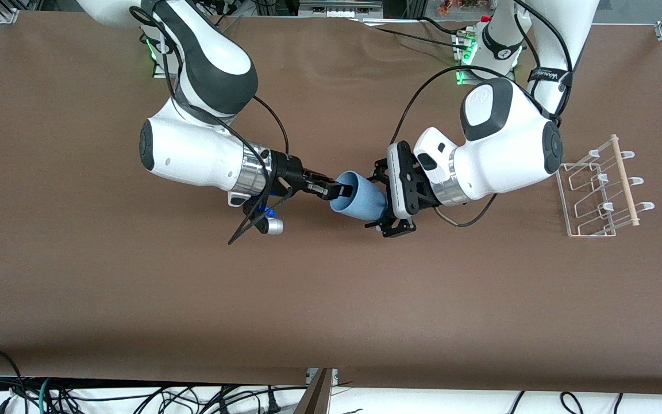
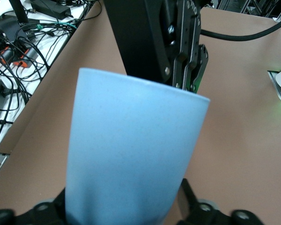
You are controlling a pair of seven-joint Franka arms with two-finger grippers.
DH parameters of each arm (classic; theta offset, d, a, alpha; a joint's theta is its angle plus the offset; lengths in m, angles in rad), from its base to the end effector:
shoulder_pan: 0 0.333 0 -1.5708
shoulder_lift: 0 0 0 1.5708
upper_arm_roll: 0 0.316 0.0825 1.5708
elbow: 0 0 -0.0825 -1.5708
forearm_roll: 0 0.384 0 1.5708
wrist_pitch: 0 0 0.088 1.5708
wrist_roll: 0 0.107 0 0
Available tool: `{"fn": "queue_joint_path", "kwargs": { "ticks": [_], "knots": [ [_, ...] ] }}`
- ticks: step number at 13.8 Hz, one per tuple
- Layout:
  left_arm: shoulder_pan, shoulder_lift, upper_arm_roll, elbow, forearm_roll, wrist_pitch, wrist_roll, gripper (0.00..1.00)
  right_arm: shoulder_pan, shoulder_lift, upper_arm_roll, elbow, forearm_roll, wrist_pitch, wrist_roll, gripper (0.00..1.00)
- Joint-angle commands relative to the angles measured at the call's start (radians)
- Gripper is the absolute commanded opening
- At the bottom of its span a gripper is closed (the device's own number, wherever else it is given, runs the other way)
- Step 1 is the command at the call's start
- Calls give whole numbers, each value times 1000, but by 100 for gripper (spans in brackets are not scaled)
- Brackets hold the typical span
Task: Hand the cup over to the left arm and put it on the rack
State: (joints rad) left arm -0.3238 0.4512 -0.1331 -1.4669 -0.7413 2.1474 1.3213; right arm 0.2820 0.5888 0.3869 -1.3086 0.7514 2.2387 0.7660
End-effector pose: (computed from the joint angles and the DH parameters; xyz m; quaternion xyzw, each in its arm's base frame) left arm 0.6363 -0.3257 0.4583 0.7085 -0.6033 0.2429 0.2739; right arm 0.6212 0.4227 0.4686 -0.8571 0.2549 0.1465 0.4230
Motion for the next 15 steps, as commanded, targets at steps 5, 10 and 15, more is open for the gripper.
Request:
{"fn": "queue_joint_path", "kwargs": {
  "ticks": [5, 10, 15],
  "knots": [
    [-6, -34, 0, -23, -58, 8, 41, 4, 3, 11, 4, 26, 20, 4, 12, 11],
    [3, -34, 0, -26, -55, -8, 39, 4, -27, 2, -3, 28, 17, -19, -10, 100],
    [38, -58, 3, -24, -46, -93, 29, 3, -99, 0, -8, 90, 3, -135, -10, 100]
  ]
}}
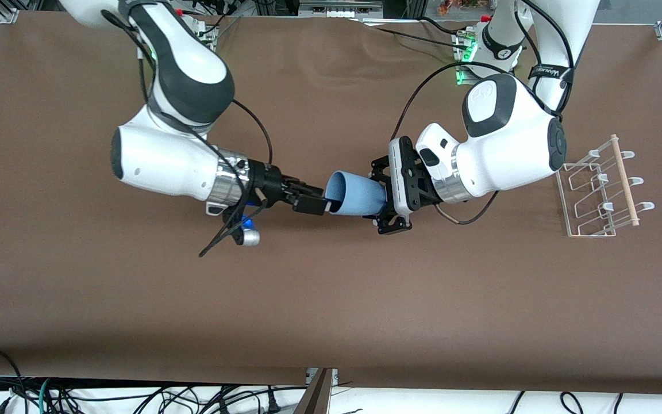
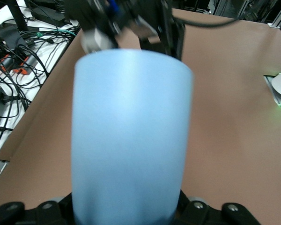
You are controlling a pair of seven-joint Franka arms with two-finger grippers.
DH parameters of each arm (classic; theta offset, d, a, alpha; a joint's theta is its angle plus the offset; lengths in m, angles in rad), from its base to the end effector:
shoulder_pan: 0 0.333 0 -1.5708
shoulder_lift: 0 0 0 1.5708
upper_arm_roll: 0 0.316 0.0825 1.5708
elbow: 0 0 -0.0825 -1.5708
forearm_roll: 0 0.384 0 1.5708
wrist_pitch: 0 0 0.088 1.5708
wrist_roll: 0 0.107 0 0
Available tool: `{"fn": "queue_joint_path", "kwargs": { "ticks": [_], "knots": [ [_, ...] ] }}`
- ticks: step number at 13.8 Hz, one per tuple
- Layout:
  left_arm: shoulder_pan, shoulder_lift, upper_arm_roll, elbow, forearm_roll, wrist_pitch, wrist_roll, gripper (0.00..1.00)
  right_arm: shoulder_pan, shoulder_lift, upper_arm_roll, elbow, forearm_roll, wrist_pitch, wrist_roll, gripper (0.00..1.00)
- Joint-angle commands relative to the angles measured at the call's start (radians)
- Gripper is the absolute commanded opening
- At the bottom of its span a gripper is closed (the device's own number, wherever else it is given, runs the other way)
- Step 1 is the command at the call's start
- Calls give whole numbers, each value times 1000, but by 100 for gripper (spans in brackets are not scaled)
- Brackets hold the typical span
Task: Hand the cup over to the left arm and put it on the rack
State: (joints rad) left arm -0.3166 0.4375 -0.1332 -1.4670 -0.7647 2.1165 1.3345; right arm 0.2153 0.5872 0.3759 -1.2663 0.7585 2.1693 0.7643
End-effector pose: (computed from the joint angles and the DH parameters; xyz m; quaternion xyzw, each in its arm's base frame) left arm 0.6336 -0.3230 0.4664 0.7019 -0.6049 0.2435 0.2864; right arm 0.6490 0.3776 0.4854 -0.8503 0.2681 0.1439 0.4295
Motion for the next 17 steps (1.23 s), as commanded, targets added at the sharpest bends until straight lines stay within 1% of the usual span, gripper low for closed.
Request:
{"fn": "queue_joint_path", "kwargs": {
  "ticks": [1, 3, 4, 6, 9, 11, 13, 16, 17],
  "knots": [
    [48, -45, 6, -24, -21, -100, 18, 3, -51, 2, 3, 50, -24, -92, -8, 100],
    [82, -46, 4, -19, -18, -150, 26, 3, -70, 0, 1, 51, -98, -138, -13, 100],
    [88, -48, 6, -18, -19, -165, 26, 3, -80, -6, 3, 51, -157, -150, -37, 100],
    [117, -48, 7, -18, -18, -202, 26, 0, -119, -12, 1, 50, -232, -219, -100, 100],
    [174, -49, 10, -15, 34, -269, 20, 0, -155, -21, -63, 44, -344, -351, -235, 100],
    [206, -48, 12, -15, 102, -337, 17, 0, -180, -39, -101, 42, -474, -416, -359, 100],
    [244, -48, 12, -15, 175, -401, 12, 0, -182, -79, -149, 4, -585, -427, -439, 100],
    [307, -46, 15, -15, 295, -484, 8, 0, -183, -134, -219, -48, -721, -428, -563, 100],
    [341, -43, 27, -13, 339, -516, 5, 0, -191, -153, -239, -64, -755, -428, -626, 100]
  ]
}}
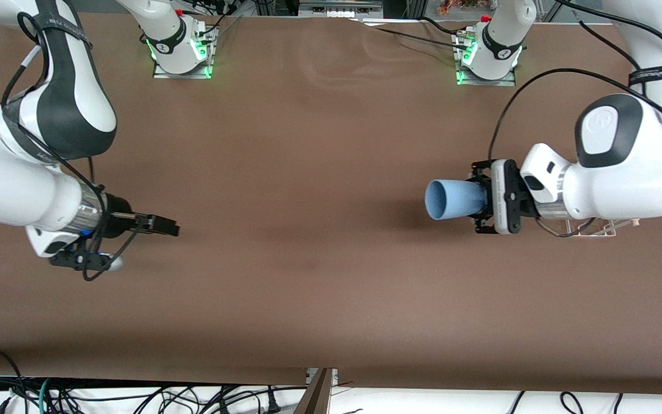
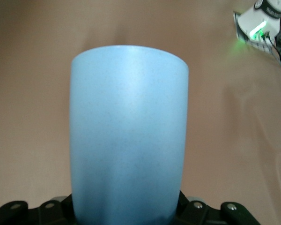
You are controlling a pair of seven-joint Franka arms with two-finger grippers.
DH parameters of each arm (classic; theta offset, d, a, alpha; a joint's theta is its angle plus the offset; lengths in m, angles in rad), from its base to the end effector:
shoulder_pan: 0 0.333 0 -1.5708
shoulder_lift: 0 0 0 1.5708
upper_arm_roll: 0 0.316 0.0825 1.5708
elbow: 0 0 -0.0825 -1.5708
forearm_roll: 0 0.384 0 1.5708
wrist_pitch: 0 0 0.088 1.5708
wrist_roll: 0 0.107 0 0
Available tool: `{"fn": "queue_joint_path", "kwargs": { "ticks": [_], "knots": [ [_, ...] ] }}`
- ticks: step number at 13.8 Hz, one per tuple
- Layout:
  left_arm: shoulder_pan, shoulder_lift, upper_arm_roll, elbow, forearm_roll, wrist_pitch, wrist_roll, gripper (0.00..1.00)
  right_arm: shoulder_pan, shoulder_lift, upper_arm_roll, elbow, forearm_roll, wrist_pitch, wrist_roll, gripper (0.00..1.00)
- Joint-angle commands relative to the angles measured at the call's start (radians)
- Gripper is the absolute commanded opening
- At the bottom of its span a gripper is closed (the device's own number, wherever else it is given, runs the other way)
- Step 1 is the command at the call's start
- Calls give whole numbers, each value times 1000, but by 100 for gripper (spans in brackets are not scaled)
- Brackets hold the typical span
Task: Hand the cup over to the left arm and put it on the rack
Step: 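Carry the cup with the left gripper while the right gripper withdraws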
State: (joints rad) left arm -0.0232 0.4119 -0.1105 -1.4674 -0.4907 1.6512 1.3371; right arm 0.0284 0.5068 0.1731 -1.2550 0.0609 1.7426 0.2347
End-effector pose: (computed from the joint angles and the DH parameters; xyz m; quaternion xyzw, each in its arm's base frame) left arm 0.6476 -0.1235 0.4421 0.7432 -0.6067 0.0573 0.2762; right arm 0.6930 0.1198 0.4733 -0.9969 0.0324 0.0213 0.0689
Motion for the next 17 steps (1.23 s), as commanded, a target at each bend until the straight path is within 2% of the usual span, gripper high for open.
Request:
{"fn": "queue_joint_path", "kwargs": {
  "ticks": [1, 4, 9, 11, 15, 17],
  "knots": [
    [77, -16, 8, -11, 130, -62, 2, 0, -13, -91, -52, -89, -79, -2, -154, 100],
    [120, -15, 12, -11, 304, -99, 2, 0, -45, -172, -67, -168, -144, 2, -218, 100],
    [117, -16, 32, -11, 608, -136, -6, 0, -61, -342, -64, -340, -142, -32, -213, 100],
    [117, -18, 32, -11, 717, -151, -36, 0, -61, -367, -63, -339, -133, -76, -222, 100],
    [66, -10, 20, -23, 1071, -237, -148, 0, -61, -436, -63, -340, -127, -80, -219, 100],
    [49, 14, 20, -30, 1188, -280, -194, 0, -61, -447, -63, -350, -125, -84, -233, 100]
  ]
}}
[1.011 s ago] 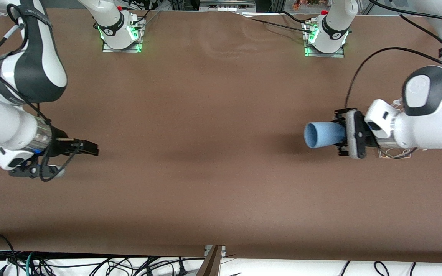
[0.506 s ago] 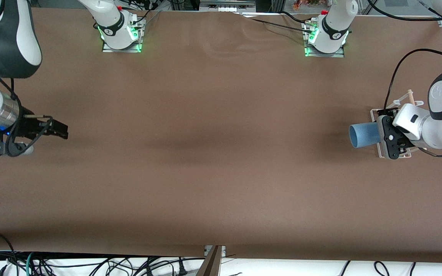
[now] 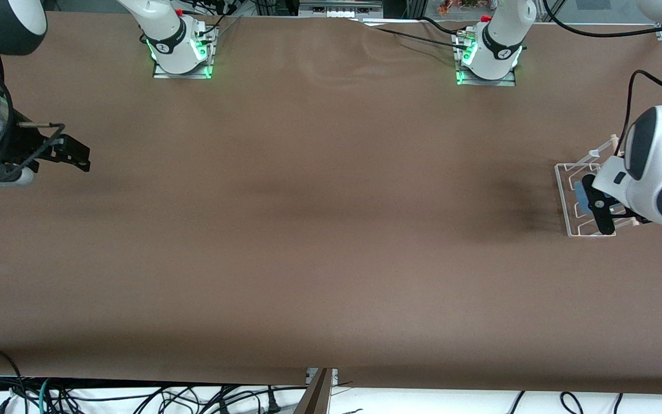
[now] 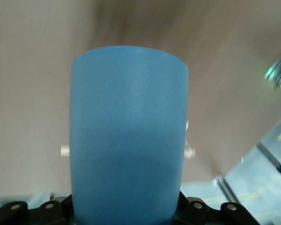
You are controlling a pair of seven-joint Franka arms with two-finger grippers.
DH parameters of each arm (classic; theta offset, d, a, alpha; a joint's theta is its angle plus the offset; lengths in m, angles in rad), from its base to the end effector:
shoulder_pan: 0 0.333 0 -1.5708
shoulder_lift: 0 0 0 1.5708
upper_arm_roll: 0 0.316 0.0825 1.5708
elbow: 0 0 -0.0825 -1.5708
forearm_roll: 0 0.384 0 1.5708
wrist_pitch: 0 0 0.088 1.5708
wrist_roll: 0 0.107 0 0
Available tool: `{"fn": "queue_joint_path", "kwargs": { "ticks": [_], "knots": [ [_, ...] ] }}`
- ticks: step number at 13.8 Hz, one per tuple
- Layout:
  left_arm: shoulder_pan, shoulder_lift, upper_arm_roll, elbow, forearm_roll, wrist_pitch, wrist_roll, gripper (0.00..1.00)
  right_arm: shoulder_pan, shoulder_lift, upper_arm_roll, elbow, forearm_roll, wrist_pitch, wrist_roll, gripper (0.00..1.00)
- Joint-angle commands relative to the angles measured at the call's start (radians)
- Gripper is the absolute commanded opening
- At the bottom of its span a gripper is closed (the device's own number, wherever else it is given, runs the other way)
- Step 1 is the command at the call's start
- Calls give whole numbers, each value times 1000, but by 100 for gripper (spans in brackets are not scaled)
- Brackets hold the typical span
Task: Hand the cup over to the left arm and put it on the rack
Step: 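Lower the blue cup onto the wire rack with the left gripper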
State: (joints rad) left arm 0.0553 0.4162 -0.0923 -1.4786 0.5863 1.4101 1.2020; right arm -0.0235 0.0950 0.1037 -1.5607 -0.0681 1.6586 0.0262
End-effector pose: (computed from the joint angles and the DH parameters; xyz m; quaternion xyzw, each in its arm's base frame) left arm 0.6295 0.0514 0.4264 -0.7472 0.5623 0.3401 0.0990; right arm 0.5888 0.0378 0.5831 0.9991 0.0297 0.0033 0.0289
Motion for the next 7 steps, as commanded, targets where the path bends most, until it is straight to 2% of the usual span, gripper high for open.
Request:
{"fn": "queue_joint_path", "kwargs": {
  "ticks": [1, 2, 4, 7],
  "knots": [
    [-57, 25, 2, -25, 186, -65, -111, 0, -9, -35, 7, -48, 4, -20, -63, 100],
    [-77, 38, 2, -47, 249, -86, -180, 0, -9, -32, 4, -50, 4, -28, -104, 100],
    [-95, 41, 2, -98, 303, -89, -292, 0, -9, -23, 2, -41, 2, -31, -115, 100],
    [-120, 32, 2, -224, 433, -91, -439, 0, -12, 9, 1, 14, 4, -63, -117, 100]
  ]
}}
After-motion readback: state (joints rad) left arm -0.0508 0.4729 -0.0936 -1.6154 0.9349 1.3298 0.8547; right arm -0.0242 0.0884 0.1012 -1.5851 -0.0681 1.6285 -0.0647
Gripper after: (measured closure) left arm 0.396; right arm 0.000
